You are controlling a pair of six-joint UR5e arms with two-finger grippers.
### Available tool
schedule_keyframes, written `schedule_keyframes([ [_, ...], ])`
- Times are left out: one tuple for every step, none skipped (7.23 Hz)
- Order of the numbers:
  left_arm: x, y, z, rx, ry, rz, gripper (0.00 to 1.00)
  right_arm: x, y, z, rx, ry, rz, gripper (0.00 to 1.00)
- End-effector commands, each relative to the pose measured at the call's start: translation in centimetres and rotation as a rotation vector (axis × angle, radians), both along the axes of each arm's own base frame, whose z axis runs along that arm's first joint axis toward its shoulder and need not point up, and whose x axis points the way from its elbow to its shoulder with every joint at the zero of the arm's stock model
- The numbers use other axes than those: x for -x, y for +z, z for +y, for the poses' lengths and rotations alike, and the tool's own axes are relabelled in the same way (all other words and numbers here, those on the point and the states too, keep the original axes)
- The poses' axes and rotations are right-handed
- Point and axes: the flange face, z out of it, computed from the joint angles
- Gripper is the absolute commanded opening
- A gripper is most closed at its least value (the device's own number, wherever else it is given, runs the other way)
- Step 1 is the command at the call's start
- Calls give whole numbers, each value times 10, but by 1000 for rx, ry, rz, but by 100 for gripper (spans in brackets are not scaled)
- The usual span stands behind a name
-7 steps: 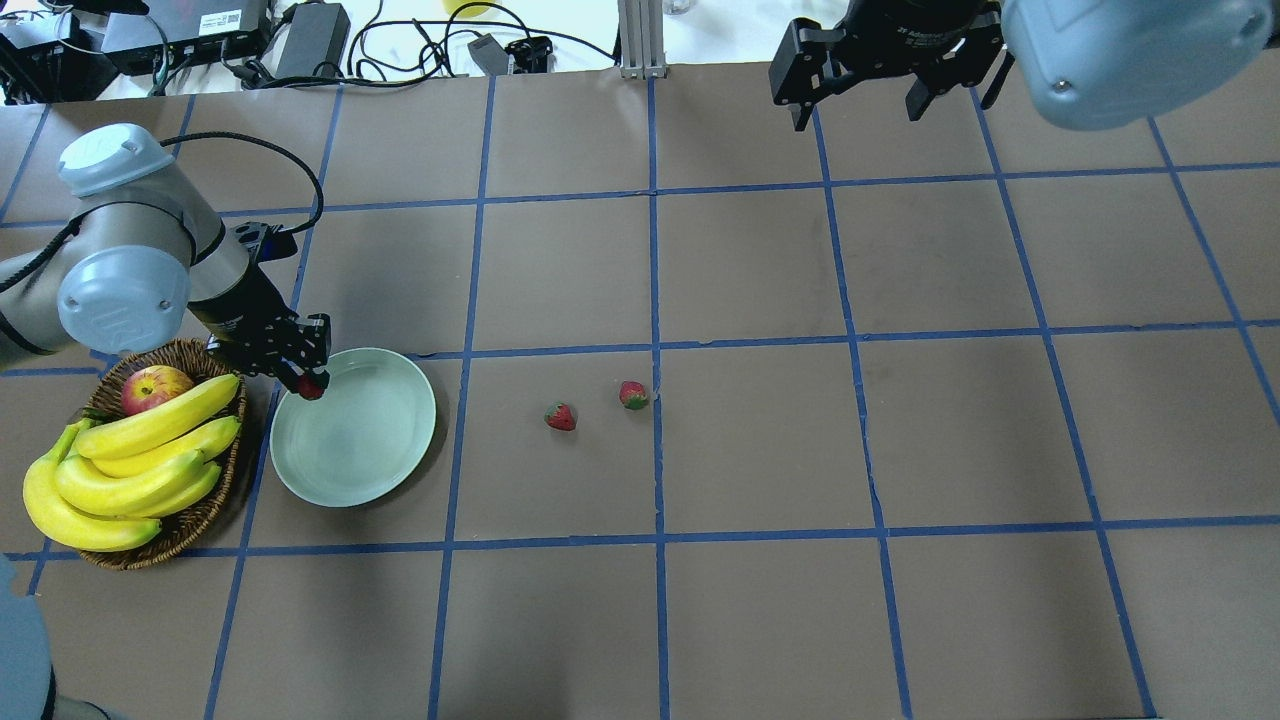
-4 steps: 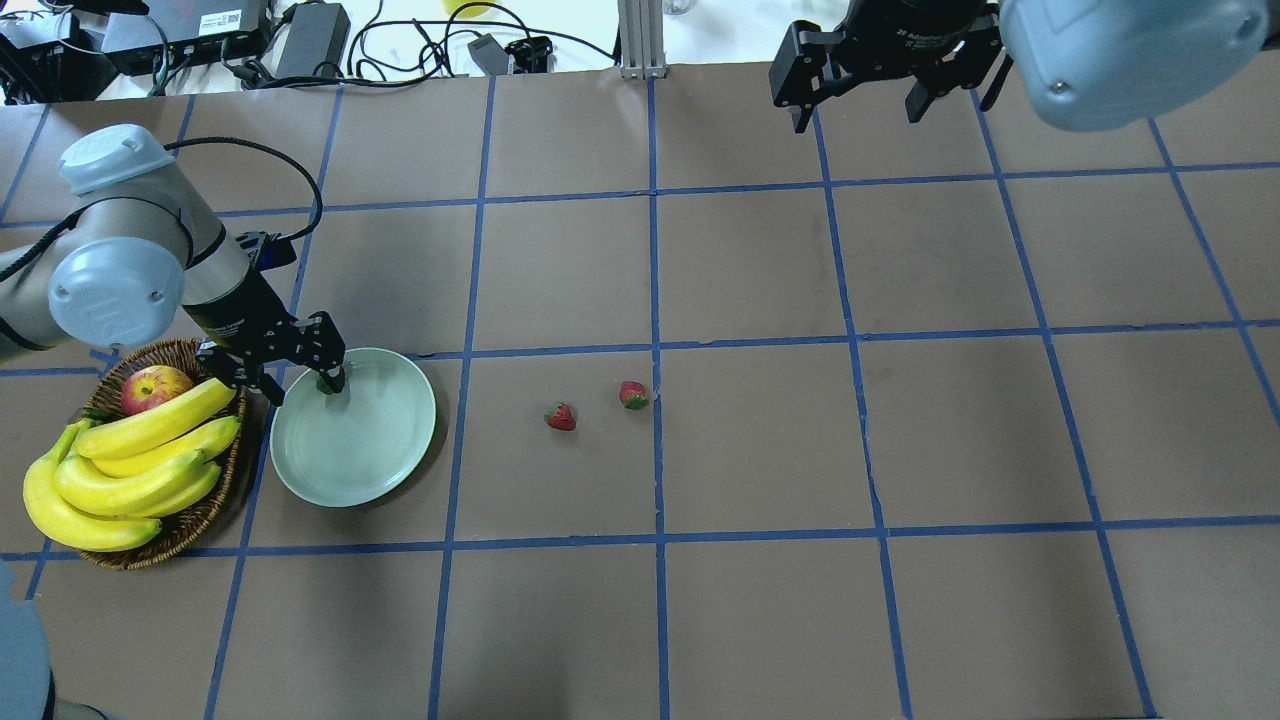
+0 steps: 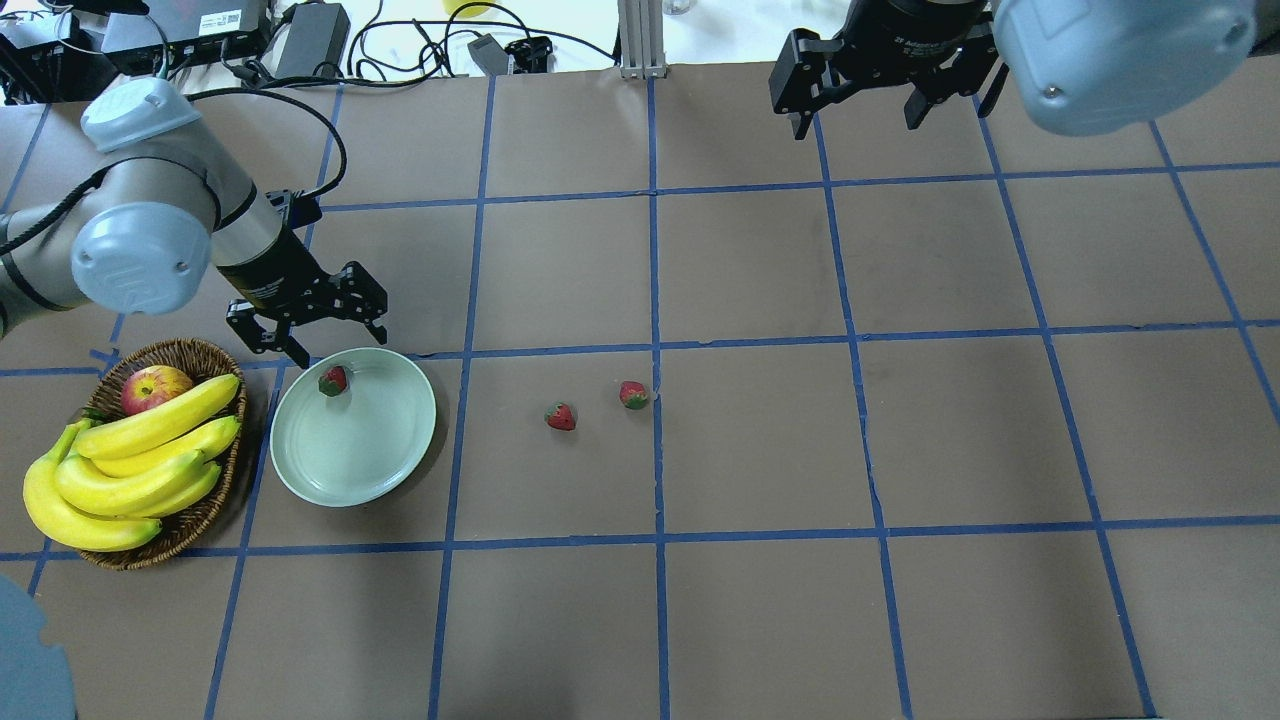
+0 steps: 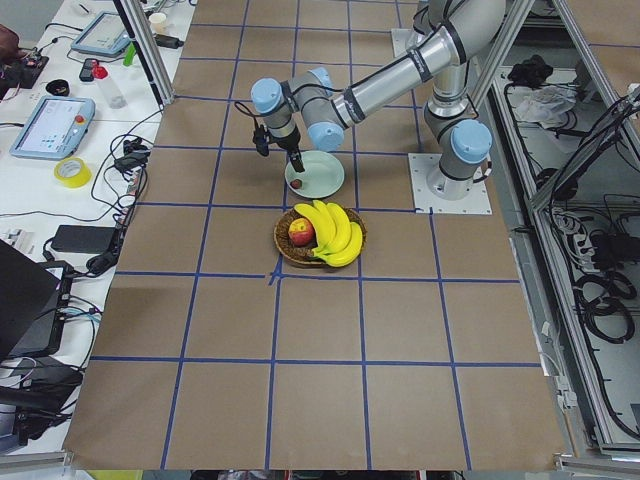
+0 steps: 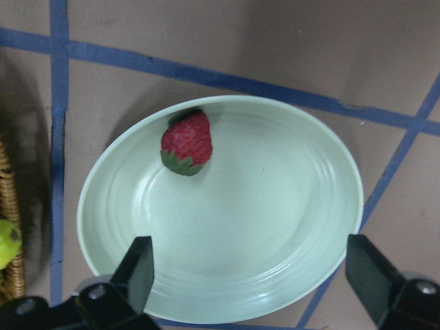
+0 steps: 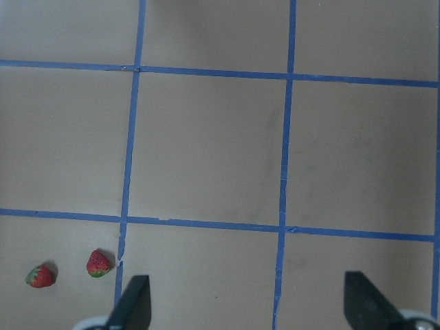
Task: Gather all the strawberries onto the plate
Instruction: 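Move the left gripper back to the cluster and grasp another strawberry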
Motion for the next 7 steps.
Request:
schedule_keyframes([
  [73,-1,6,-7,32,26,100,0,2,-1,15,0,-3,100],
  [102,0,11,-8,60,38,100,-1,-1,-2,13,2,-4,100],
  [133,-7,16,14,81,25,100,-1,-1,-3,12,0,-4,100],
  [158,-24,26,27,166,39,100,0,-5,-4,3,-1,1,100],
  [164,-49,46,-13,226,37,100,-1,-4,-3,-3,1,2,100],
  [164,-60,52,14,247,40,100,0,-10,-3,-18,-1,7,100],
  [165,-67,52,-4,284,32,100,0,-15,0,-45,3,11,100],
])
